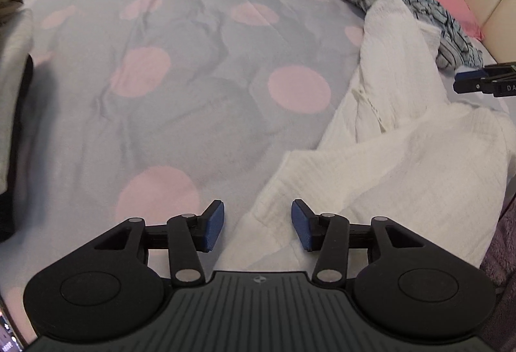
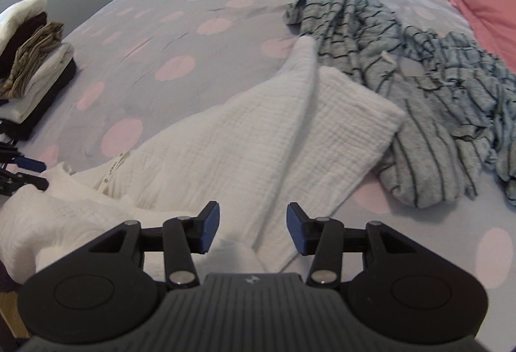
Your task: Fold clothes
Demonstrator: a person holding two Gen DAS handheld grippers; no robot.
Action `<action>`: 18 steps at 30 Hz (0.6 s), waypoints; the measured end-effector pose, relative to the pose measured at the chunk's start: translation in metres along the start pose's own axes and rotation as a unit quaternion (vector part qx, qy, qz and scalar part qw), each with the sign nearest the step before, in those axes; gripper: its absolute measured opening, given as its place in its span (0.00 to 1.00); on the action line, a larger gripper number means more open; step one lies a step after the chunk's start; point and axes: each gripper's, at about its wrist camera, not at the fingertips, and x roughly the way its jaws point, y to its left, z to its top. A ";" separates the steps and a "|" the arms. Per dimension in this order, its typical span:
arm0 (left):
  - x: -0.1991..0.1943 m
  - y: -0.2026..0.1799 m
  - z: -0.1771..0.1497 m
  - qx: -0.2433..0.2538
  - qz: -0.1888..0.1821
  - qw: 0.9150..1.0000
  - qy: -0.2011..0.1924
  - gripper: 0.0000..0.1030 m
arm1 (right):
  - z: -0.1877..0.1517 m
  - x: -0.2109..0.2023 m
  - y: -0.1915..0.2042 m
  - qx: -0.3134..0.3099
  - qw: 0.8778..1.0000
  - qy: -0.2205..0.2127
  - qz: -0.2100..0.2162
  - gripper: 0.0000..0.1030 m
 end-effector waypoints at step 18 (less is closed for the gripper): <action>-0.005 -0.005 0.003 0.010 -0.020 1.000 0.000 0.11 | -0.011 -0.013 -0.005 -0.029 0.995 0.040 0.091 0.09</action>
